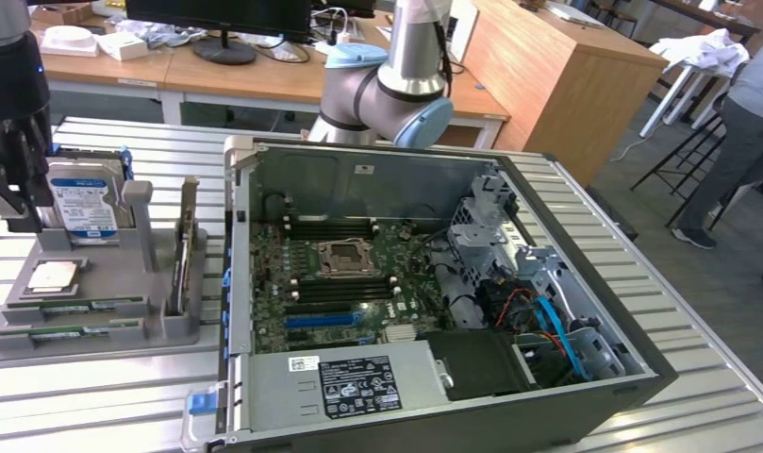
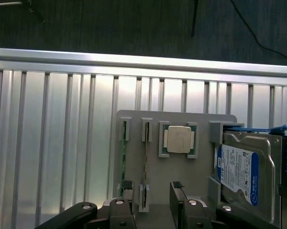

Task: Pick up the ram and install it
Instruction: 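Pick up the ram and move it above insertion slot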

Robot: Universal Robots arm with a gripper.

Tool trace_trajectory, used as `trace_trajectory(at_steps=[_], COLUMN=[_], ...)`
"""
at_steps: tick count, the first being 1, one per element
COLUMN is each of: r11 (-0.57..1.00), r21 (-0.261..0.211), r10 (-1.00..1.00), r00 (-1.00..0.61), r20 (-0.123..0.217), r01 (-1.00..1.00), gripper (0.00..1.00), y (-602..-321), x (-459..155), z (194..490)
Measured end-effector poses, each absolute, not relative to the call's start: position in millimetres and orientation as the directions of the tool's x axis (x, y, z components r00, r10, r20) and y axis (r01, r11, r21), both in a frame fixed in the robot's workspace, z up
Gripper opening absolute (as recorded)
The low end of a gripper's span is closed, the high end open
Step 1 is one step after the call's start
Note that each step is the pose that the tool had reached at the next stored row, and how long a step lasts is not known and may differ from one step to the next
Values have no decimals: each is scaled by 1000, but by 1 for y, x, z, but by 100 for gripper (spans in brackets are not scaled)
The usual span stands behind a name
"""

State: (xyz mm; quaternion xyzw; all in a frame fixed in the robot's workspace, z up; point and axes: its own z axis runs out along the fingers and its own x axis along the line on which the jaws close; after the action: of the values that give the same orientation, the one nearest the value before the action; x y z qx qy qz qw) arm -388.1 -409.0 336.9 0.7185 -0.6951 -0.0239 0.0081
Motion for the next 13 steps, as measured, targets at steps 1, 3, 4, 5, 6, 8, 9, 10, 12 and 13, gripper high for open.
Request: trace_trajectory(at_steps=[1, 3, 4, 5, 6, 8, 9, 10, 12, 13], r11=[-34, -34, -34, -34, -34, -34, -34, -34, -34, -34], r21=[45, 45, 45, 45, 45, 45, 45, 44, 45, 45], r10=[-999, -999, -999, -999, -999, -999, -999, -999, -999, -999], r00=[33, 33, 33, 33, 33, 33, 33, 33, 33, 33], r20=[-23, -23, -23, -23, -23, -23, -23, -24, -23, -23], r01=[-998, -998, -998, -998, -998, -998, -998, -998, -998, -998], gripper=[43, 43, 43, 43, 43, 43, 43, 43, 43, 43], y=[-409, -409, -409, -409, -409, -409, -409, -409, -409, -409], x=[-388, -388, -388, -388, -388, -388, -388, -388, -388, -388], z=[337, 337, 337, 337, 337, 337, 336, 336, 334, 334])
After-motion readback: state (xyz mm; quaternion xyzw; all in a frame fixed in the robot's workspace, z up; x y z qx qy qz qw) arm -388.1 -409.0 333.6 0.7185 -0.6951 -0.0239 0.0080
